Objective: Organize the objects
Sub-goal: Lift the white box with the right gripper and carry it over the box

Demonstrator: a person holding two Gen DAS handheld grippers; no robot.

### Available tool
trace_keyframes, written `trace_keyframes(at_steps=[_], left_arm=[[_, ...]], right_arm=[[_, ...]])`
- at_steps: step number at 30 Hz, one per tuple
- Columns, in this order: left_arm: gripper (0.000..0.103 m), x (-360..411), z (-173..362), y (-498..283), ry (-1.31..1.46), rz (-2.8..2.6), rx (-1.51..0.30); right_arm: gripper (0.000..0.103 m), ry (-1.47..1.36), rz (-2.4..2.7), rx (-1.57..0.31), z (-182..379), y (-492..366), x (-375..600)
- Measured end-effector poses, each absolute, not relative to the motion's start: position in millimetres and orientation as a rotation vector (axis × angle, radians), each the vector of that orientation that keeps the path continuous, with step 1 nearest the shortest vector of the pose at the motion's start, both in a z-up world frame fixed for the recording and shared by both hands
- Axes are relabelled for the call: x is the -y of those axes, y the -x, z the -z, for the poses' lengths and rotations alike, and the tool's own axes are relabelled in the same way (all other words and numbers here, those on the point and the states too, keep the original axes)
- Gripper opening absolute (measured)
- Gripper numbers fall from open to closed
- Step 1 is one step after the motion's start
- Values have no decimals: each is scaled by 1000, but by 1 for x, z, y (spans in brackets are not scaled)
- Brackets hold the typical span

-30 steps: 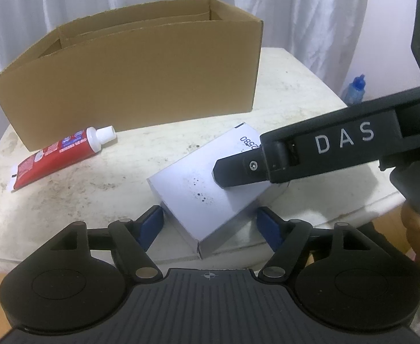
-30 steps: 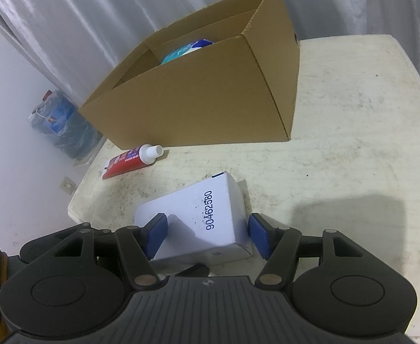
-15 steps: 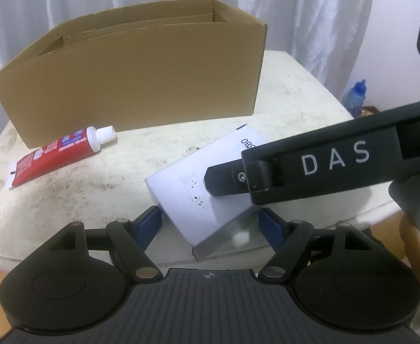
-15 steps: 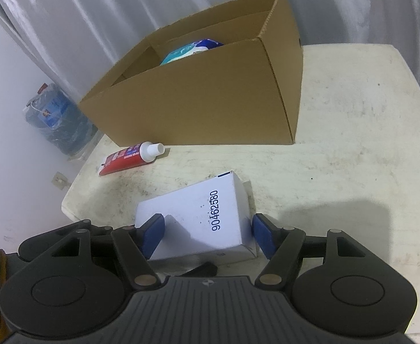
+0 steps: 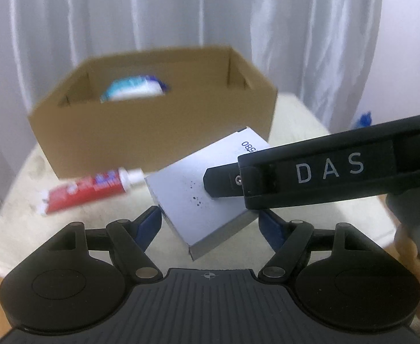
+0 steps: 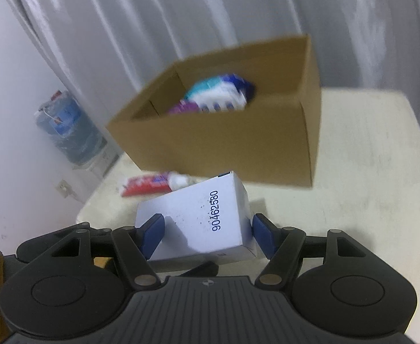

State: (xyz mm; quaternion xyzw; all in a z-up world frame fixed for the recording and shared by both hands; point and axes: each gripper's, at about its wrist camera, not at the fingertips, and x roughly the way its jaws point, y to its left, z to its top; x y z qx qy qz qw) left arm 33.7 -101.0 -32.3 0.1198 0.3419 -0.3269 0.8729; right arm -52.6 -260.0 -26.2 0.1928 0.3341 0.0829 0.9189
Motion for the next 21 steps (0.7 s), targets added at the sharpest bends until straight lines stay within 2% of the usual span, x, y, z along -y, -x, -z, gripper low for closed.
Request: trace_keyframes(at_steps=[12,21], left_arm=[[75,125,-34,-78,-228,677,-546],[75,170,-31,-152,-177,687,-671]], right_arm=[[72,-313,-138,-486,-45,16,269],[72,-273,-138,-595,-47,-70,308]])
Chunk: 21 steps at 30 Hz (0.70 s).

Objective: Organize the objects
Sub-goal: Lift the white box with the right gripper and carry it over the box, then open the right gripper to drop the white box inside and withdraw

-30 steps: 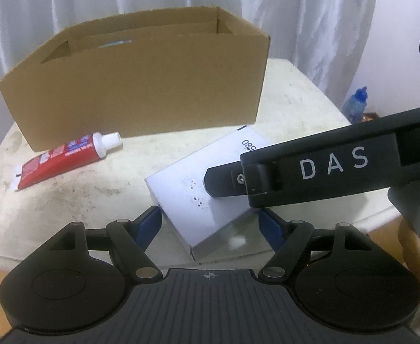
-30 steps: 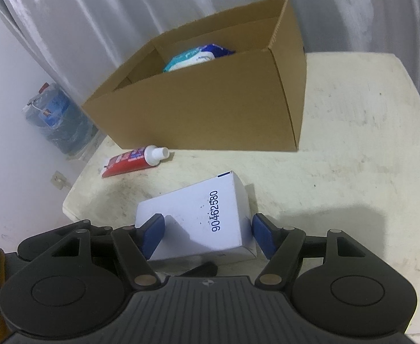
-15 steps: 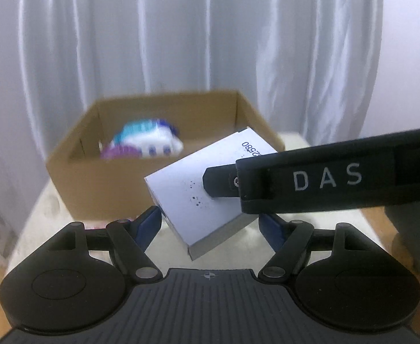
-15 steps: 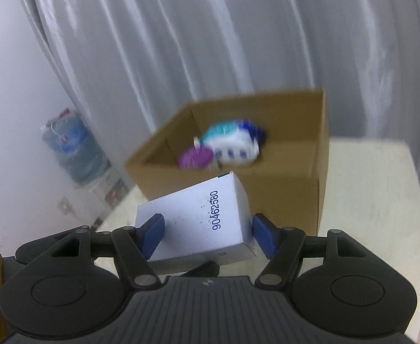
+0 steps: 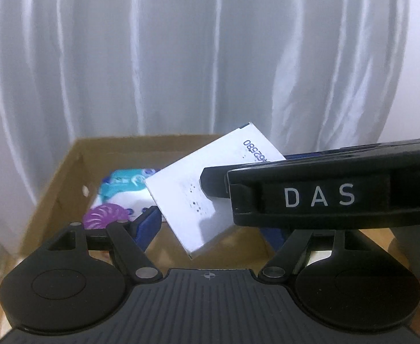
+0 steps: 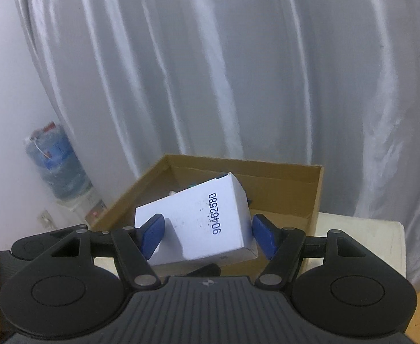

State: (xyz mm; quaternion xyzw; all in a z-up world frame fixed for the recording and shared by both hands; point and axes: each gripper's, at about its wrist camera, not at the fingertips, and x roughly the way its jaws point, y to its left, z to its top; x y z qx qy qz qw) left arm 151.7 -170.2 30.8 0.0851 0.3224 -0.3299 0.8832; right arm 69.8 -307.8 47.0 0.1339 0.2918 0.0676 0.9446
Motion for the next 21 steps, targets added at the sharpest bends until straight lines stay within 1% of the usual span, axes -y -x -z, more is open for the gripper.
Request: trace_keyframes(at_steps=[7,11,14,16,18,21], left_arm=[[74,191,-13,-200,-46,676,-861],[74,198,0,-213,9,689,-954],[74,204,7,-214,23,696,-987],[74,207,12,-215,34,707,-1010],[74,210,16,-212,31,726,-1016],[77,215,18,-207,0,727,-1002]], right_arm=[[71,-315,-195,-777,-28,-144,344],[70,-271,-199,-844,-18,-172,352],[69,-205,-202,-870,-11,-187,351],[63,-148,-197,-874,-6,-190,348],[63,-79,-202,-862,-4,-191,346],[63,-34,-197,-847,-2,-192,345]])
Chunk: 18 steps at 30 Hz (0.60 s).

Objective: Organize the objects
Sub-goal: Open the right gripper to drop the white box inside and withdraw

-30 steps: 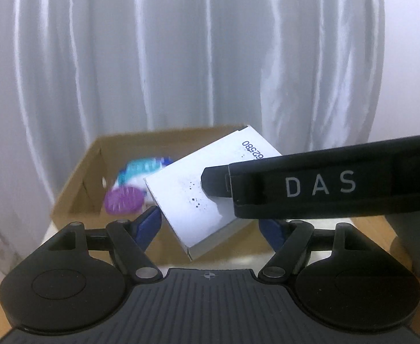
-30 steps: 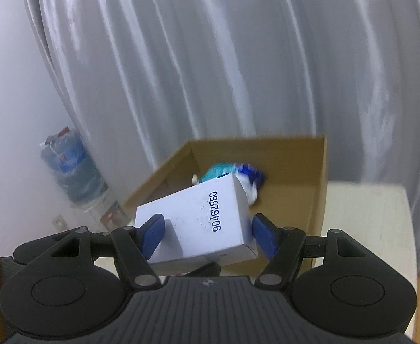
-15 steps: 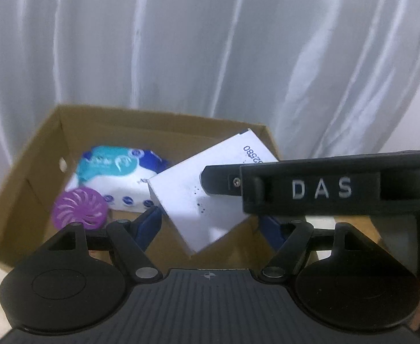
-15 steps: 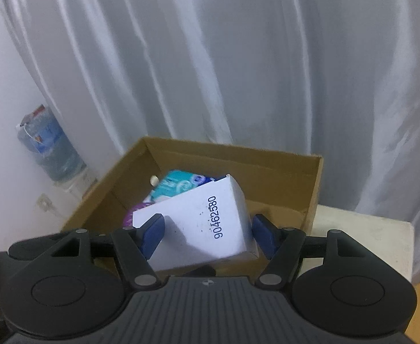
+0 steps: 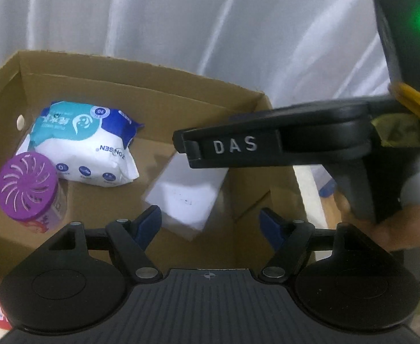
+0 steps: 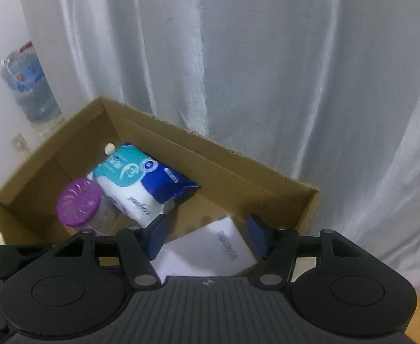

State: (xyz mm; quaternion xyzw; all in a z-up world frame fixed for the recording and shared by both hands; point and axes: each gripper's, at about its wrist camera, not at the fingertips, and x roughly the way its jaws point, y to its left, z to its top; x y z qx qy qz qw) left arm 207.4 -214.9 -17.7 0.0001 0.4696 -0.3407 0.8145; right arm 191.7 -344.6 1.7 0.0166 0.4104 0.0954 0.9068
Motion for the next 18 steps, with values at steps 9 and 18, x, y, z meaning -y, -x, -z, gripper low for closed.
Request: trace_keyframes(at_steps=[9,18], left_arm=[[84,186,0,-181,37,750,-938],[100,124,-44,-122,-33,800,-687]], right_arm=[[63,-161,-197,-763,-29,-163,366],[63,-315,-272,-590,-76,-79,374]])
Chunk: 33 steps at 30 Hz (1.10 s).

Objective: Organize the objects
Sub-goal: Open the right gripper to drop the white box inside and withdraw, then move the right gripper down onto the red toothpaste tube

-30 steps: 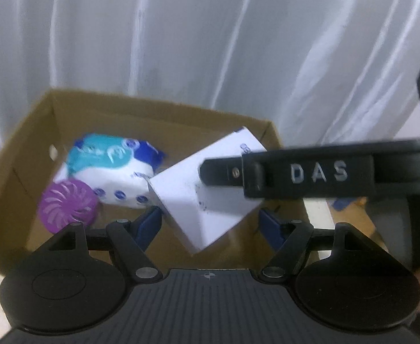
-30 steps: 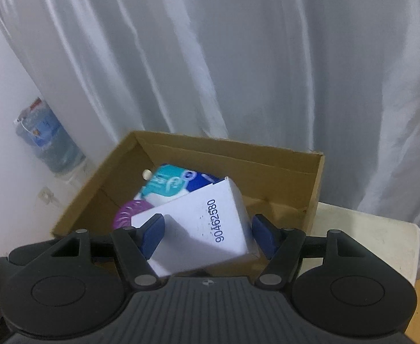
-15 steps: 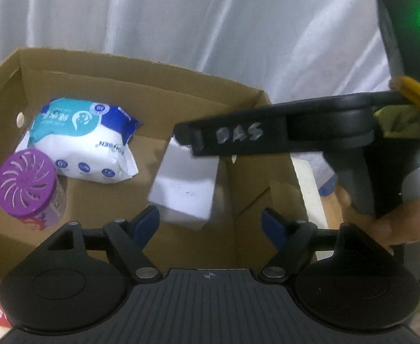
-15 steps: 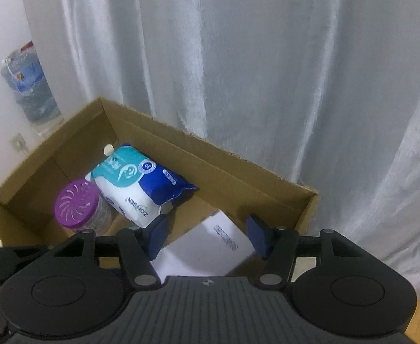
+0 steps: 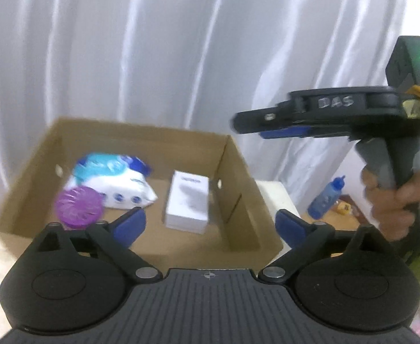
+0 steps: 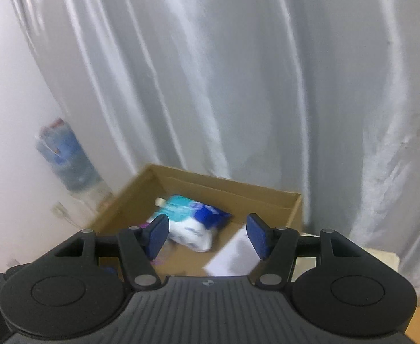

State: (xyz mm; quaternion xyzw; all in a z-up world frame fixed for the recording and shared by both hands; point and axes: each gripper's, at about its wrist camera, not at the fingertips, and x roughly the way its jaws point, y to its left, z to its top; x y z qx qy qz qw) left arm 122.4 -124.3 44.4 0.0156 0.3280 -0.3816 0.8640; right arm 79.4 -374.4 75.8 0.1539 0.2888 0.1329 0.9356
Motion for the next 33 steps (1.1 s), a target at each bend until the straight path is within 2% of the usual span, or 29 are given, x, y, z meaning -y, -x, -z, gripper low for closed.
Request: trace_keyframes(at_steps=[5,12,23,33], left_arm=[[100,71,-40,-107,-6,674,-665],[101,19,-6,-98,35,541,-765],[101,6,28,-106,44,511,-802],[101,-6,58,-163,68,525,-851]], right_arm=[[64,-374,-362,-560,-79,-43,359],[64,-442,-463,-622,-50,-27,313],[64,-330,-465,-786,9,-53,222],[64,-527,-296,-895,71,-82,239]])
